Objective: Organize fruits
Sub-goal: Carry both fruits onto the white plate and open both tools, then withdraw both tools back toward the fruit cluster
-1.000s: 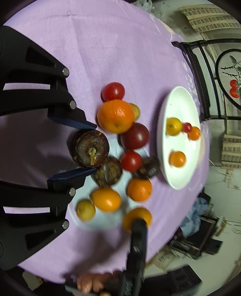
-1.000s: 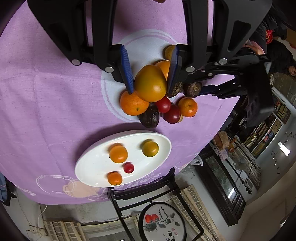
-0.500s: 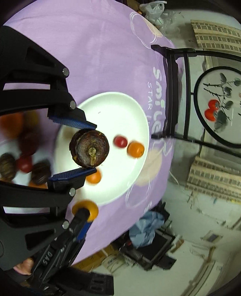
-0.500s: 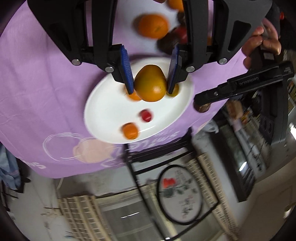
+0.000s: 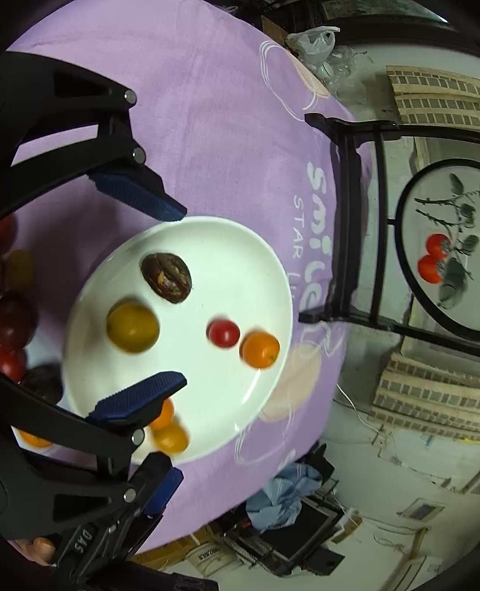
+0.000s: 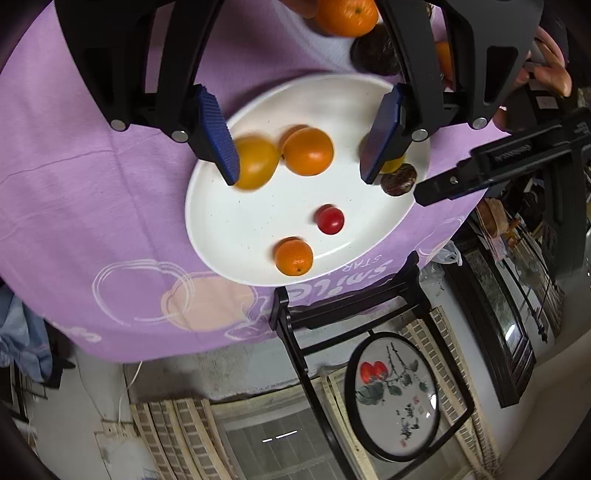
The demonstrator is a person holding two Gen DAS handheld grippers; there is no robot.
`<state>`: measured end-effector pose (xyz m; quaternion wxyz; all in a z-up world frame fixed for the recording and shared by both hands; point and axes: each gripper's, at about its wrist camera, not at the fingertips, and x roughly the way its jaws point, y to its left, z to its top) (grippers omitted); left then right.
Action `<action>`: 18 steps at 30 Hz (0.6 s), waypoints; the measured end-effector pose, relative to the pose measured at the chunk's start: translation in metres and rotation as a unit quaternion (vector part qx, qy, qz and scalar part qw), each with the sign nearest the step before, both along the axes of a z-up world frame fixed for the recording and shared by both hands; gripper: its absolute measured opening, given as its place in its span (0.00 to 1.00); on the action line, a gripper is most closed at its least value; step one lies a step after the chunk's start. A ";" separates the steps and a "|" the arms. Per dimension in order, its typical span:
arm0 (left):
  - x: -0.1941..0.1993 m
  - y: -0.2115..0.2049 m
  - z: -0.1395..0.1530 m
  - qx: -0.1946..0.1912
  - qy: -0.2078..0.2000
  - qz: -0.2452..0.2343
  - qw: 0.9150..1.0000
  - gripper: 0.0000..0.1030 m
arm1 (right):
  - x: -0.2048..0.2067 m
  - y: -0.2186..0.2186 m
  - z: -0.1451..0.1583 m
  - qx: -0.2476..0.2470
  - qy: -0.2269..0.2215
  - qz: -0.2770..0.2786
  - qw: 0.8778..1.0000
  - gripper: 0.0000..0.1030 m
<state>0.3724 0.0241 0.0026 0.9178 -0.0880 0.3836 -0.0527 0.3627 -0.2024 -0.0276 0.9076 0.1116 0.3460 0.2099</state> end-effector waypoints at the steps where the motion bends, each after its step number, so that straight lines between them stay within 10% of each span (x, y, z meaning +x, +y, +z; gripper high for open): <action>1: -0.007 0.000 0.005 -0.001 -0.007 0.000 1.000 0.86 | -0.004 0.000 0.003 -0.003 -0.006 0.001 1.000 0.66; 18: -0.111 0.036 -0.004 0.050 -0.026 0.024 0.998 0.93 | -0.075 0.014 -0.012 -0.037 0.048 0.124 0.990 0.66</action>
